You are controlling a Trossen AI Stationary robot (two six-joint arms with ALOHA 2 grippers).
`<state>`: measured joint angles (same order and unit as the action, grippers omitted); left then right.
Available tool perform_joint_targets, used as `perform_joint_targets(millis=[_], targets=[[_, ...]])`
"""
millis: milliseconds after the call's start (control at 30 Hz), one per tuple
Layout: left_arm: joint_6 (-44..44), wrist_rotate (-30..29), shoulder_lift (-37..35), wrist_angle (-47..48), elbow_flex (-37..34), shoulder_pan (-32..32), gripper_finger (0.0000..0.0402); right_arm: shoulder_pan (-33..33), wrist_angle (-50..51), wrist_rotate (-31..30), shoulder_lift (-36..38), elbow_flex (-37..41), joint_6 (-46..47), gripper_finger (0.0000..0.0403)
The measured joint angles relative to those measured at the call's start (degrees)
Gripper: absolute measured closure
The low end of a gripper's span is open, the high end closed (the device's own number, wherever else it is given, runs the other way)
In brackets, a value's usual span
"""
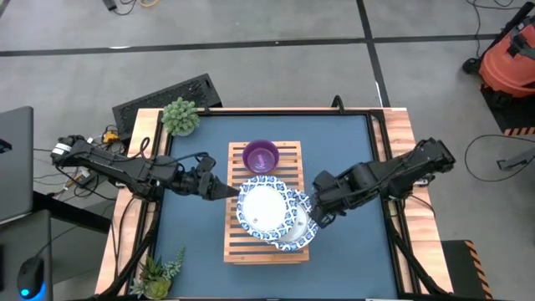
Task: Place and stack bowls onto a shelf
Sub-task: Stack the big white and blue bowl on top of the big white and blue bowl
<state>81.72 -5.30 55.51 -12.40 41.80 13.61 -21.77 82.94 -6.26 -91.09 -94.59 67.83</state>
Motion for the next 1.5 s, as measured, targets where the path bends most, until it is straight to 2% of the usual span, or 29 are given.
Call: perform_joint_targets(millis=[267,500,667,833,1167,1500], targets=[[0.52,-1.32,0.00,0.04,0.00,0.00,0.0272,2.80,-13.54,2.33,-0.04,0.00,-9.45,0.0382],[0.56,-1.36,2.34,-0.57,0.04,0.26,0.0272,5.23,-13.73,2.23,-0.07,0.00,-12.33,0.0370],[1.54,1.04,6.42,-1.49,0.04,0.27,0.0272,7.01,-14.92,2.14,-0.09,-0.02,-15.01,0.0382],[1.33,2.33,8.44,-1.88,0.02,0.22,0.0272,8.11,-15.09,1.82,-0.09,-0.02,-15.84,0.0372],[-1.06,2.78,6.73,0.09,0.02,0.15,0.0272,8.45,-16.56,0.12,-0.09,-0.02,-17.59,0.0377],[-1.71,3.98,2.32,1.85,0.00,0.15,0.0272,8.45,-16.55,0.11,-0.09,-0.02,-18.81,0.0362]])
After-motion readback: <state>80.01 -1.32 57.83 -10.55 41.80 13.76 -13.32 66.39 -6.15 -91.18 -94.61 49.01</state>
